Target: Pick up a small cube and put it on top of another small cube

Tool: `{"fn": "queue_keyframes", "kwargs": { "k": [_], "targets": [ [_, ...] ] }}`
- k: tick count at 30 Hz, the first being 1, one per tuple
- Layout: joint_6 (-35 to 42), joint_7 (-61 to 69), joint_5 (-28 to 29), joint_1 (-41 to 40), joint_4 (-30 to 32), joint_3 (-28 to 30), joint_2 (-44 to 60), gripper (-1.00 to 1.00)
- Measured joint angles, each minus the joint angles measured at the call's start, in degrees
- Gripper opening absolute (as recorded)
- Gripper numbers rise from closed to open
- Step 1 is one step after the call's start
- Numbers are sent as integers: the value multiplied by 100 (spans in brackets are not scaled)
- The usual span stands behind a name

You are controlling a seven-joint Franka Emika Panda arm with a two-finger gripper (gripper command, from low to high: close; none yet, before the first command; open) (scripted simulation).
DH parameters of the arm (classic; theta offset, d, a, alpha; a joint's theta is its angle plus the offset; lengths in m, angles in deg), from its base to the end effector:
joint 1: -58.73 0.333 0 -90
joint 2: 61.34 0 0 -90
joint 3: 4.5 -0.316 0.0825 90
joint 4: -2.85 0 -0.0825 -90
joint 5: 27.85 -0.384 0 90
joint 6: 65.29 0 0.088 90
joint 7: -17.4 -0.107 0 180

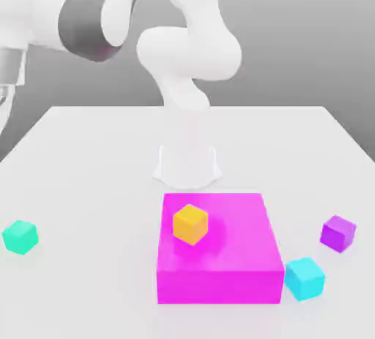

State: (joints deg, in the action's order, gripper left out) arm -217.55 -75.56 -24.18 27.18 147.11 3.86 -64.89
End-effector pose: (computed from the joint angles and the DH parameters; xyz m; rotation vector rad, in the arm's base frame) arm 0.3675 -0.3047 0.3210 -1.2979 2.7726 -0.2944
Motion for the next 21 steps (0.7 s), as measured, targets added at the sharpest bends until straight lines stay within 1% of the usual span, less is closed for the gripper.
{"fn": "queue_keyframes", "kwargs": {
  "k": [3, 6, 9, 12, 13, 19, 21],
  "targets": [
    [-303, -439, -287, -353, 183, 181, 618, 0],
    [-594, -728, -781, -626, 362, 281, 1242, 0],
    [-1018, -621, -1193, -857, 320, 108, 1867, 0],
    [-1504, -471, -1420, -1122, 200, -192, 2487, 0],
    [-1593, -439, -1459, -1170, 176, -247, 2601, -100],
    [-1648, -435, -1468, -1192, 163, -273, 2658, -100],
    [-1477, -495, -1393, -1128, 210, -190, 2443, -100]
  ]
}}
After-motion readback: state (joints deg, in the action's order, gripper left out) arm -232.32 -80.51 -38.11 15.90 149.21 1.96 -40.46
